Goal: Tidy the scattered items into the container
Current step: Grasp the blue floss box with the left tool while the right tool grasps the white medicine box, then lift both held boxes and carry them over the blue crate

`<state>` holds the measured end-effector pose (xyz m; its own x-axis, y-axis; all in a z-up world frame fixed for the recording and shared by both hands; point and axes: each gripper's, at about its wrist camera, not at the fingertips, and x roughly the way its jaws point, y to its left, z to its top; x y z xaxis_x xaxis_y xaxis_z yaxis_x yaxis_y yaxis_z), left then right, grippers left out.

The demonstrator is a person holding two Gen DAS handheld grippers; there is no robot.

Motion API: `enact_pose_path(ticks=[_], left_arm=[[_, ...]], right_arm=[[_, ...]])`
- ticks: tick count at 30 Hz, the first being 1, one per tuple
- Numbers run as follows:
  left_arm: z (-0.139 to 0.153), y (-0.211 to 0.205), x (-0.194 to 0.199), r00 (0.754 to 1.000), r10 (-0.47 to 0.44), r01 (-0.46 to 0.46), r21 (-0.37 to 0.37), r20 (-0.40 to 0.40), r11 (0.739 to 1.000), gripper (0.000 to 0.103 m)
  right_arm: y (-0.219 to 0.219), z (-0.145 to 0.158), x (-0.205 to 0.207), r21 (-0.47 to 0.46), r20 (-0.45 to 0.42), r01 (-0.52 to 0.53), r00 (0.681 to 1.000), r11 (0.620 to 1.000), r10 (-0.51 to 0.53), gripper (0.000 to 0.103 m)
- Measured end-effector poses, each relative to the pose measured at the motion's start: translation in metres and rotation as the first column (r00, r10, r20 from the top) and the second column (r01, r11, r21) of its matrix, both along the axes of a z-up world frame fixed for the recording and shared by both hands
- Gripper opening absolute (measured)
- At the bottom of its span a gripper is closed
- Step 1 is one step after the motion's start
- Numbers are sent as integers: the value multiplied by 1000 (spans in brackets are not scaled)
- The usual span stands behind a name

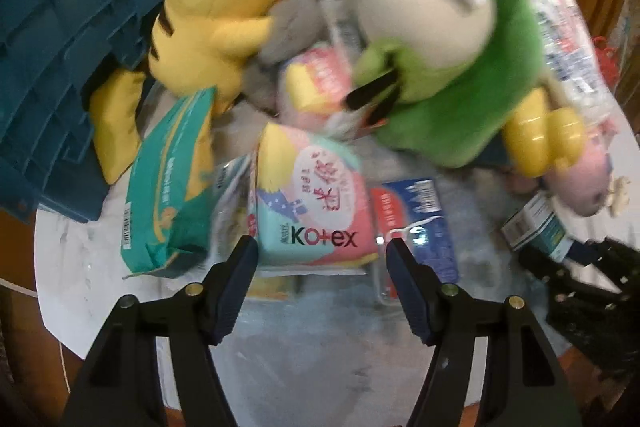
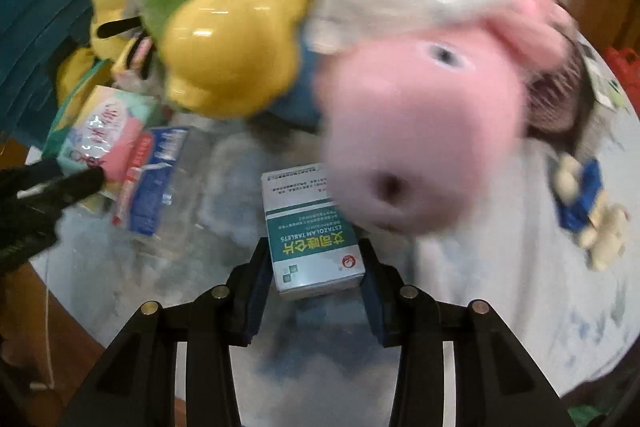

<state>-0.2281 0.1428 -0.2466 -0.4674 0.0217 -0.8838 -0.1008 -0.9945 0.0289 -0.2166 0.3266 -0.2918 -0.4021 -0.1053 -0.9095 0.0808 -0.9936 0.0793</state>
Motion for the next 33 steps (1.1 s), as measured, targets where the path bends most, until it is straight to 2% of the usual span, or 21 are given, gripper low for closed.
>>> enact_pose_path(ticks=[3, 6, 10, 13, 16, 19, 23, 25, 26, 29, 33], left_arm=[[6, 21, 2, 1000, -24, 24, 15, -5, 1000, 78], [11, 43, 3, 999, -52, 52, 19, -15, 998, 78], [19, 53, 2, 999, -41, 42, 46, -24, 998, 78], [32, 53, 1, 999, -24, 27, 104, -38, 994, 78], [30, 64, -1, 999, -29, 31, 157, -16, 987, 78], [4, 81, -13, 999, -42, 42, 104, -7, 994, 78], [-41, 93, -31, 995, -22, 17, 52, 98, 999, 78], [-41, 92, -26, 997, -24, 22, 26, 67, 999, 72], [-41, 92, -24, 998, -25, 25, 14, 52, 1000, 63], [-38, 87, -14, 998, -40, 40, 3, 38, 999, 62], [-31, 76, 10, 997, -69, 69, 0, 38, 998, 62]], right_arm=[[19, 2, 9, 5, 5, 43, 999, 999, -43, 41], [29, 3, 13, -3, 3, 54, 999, 999, -54, 40], [35, 4, 16, -5, 4, 45, 999, 999, -45, 39], [40, 5, 18, -20, 1, 39, 999, 999, -39, 39], [42, 7, 22, -21, -1, 29, 1000, 999, -29, 39], [45, 8, 25, -29, -2, 23, 1000, 999, -24, 39], [45, 9, 25, -32, -11, 12, 1000, 999, -12, 39], [45, 10, 24, -30, -16, 7, 1000, 1000, -8, 39], [44, 10, 24, -30, -18, 6, 1000, 1000, -7, 39], [43, 12, 26, -33, -27, -2, 1000, 999, 1, 39], [42, 16, 35, -81, -26, -15, 1000, 997, 13, 39]])
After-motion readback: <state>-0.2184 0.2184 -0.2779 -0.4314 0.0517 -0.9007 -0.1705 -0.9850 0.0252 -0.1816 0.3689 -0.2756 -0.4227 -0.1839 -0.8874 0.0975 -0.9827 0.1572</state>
